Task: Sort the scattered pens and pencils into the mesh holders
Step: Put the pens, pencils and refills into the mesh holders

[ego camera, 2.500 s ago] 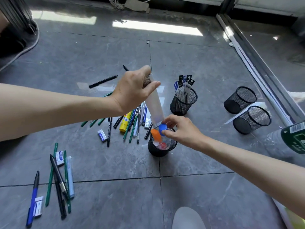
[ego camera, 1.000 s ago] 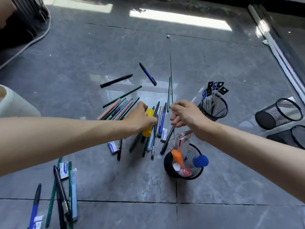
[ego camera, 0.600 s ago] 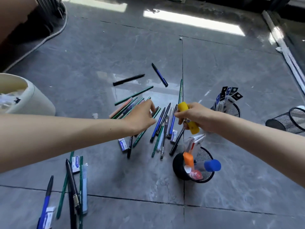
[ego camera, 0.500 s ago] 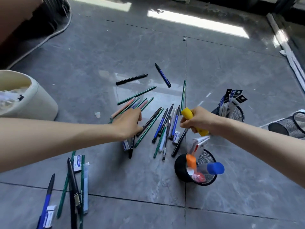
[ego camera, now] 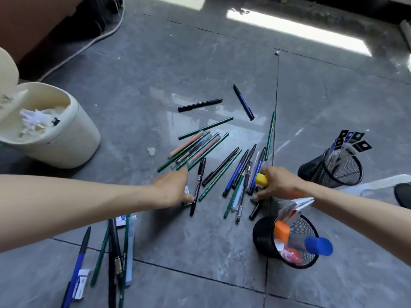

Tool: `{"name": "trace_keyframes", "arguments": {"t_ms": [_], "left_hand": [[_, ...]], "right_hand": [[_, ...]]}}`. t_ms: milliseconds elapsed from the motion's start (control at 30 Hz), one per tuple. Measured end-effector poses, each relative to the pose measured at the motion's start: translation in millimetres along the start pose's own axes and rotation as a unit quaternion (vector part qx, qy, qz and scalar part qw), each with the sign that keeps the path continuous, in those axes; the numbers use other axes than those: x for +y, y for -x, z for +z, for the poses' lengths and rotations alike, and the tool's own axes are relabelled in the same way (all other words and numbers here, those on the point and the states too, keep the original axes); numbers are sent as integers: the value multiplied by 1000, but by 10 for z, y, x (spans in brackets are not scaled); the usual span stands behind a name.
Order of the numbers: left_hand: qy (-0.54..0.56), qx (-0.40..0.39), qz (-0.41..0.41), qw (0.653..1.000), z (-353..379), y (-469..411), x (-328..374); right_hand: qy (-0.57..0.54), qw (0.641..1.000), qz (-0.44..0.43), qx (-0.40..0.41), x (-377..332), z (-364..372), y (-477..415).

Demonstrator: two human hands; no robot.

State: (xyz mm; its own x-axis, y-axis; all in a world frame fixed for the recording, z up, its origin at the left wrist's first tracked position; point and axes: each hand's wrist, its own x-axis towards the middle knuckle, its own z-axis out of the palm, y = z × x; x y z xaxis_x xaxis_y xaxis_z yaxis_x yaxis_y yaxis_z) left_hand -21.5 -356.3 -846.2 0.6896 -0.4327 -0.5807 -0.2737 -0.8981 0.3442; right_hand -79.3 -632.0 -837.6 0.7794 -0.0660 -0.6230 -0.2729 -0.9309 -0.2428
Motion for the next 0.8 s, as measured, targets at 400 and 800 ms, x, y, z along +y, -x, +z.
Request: {"name": "trace_keyframes", "arguments": {"t_ms": [400, 800], "left_hand": [[6, -17, 4, 1000, 10, 216, -24], [266, 24, -12, 964, -686, 206, -251]], "right_hand": [[-140, 988, -6, 62, -26, -95, 241], [-418, 899, -38, 126, -641, -750, 750]]}}
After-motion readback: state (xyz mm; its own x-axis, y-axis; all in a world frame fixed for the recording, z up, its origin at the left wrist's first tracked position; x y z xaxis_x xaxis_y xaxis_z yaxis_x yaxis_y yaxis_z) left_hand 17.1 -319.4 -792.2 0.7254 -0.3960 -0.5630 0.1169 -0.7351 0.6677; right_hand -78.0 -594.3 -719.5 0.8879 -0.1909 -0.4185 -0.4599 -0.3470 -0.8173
